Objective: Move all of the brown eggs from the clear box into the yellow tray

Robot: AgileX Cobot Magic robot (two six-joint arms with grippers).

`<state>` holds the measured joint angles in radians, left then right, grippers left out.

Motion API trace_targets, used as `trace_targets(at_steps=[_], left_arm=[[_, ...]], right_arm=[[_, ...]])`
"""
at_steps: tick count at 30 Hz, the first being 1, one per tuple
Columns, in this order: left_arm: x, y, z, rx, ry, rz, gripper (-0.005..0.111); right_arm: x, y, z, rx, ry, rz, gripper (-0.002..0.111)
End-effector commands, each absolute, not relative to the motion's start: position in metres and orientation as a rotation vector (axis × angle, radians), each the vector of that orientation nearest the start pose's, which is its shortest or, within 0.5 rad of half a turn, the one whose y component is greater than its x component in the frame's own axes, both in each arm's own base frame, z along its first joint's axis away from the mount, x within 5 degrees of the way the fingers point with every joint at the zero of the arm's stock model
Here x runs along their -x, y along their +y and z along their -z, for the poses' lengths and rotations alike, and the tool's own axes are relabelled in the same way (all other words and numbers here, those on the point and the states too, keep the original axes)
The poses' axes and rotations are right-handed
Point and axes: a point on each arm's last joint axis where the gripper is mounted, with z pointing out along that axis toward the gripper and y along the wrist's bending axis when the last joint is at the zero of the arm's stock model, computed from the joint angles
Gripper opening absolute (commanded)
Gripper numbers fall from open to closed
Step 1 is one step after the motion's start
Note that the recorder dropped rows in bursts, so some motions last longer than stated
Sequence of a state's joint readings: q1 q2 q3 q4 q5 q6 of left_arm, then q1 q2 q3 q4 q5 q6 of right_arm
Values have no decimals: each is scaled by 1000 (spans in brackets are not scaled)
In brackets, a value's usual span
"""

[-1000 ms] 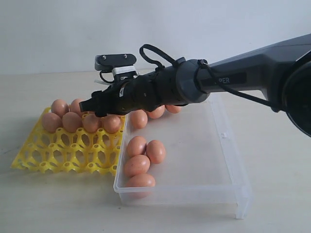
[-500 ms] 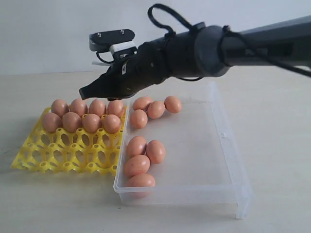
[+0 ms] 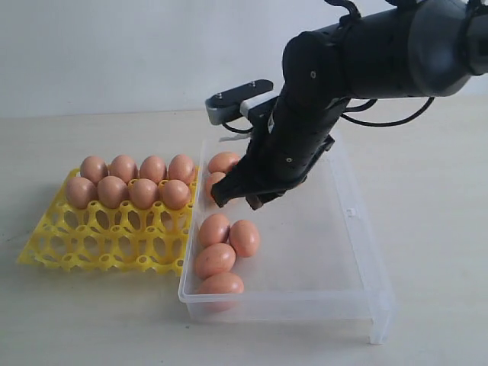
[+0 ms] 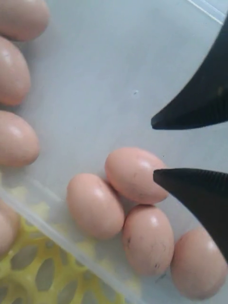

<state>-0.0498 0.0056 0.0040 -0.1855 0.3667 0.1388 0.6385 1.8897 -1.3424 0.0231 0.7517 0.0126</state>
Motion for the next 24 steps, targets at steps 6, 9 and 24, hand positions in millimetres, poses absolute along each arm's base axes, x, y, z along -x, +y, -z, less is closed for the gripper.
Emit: trace_targets(at_steps=[6,9,24], left_arm=[[-53,-8,-182,-59,1835,118,0],[-53,-8,-182,-59,1835,118,0],[-53,-8,-182,-59,1835,118,0]], right_arm=[[-322,234,-175,836,2724,-181,48],[-322,237,-168,799,2753,-226,48],[-328,244,-160,744,2715,-280,50]])
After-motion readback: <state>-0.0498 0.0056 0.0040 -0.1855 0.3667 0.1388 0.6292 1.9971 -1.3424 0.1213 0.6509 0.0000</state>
